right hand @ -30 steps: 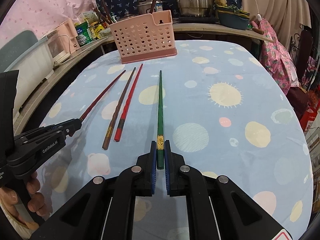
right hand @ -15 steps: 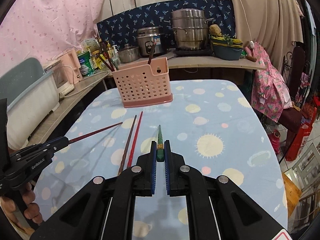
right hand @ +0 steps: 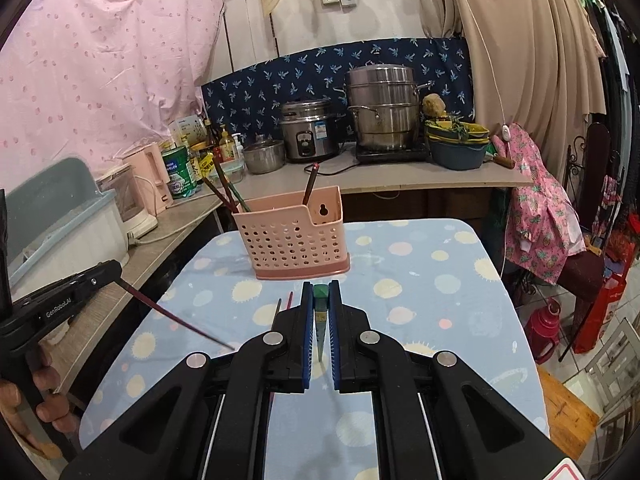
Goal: Organize utensils
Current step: 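Lift both chopsticks and carry them toward the pink holder, then lower both chopsticks into the pink holder and open both tools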
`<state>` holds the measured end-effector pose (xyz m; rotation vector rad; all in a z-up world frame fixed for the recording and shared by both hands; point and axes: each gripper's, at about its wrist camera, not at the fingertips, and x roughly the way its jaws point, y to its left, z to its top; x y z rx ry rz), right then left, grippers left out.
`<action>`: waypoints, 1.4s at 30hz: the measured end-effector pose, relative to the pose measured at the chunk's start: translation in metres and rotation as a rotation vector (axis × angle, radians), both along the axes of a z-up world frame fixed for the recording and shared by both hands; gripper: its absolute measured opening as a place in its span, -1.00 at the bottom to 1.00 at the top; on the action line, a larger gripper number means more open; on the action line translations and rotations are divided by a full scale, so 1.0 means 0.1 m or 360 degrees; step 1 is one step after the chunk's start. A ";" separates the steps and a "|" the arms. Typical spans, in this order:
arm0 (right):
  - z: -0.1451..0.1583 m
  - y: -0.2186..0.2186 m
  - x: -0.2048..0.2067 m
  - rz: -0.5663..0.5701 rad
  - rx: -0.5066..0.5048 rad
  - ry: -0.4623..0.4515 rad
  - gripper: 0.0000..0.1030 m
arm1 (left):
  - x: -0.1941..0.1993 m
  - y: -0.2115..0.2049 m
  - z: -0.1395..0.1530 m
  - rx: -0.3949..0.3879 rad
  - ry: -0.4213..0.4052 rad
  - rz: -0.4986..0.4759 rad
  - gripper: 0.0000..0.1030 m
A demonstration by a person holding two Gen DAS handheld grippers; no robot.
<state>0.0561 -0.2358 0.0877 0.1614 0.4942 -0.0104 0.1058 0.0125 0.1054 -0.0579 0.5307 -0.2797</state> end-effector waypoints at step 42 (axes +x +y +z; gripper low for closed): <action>0.74 0.10 2.42 0.0087 0.0018 -0.0361 -0.86 | 2.11 -0.64 0.73 -0.0054 -0.0481 -0.0035 -0.84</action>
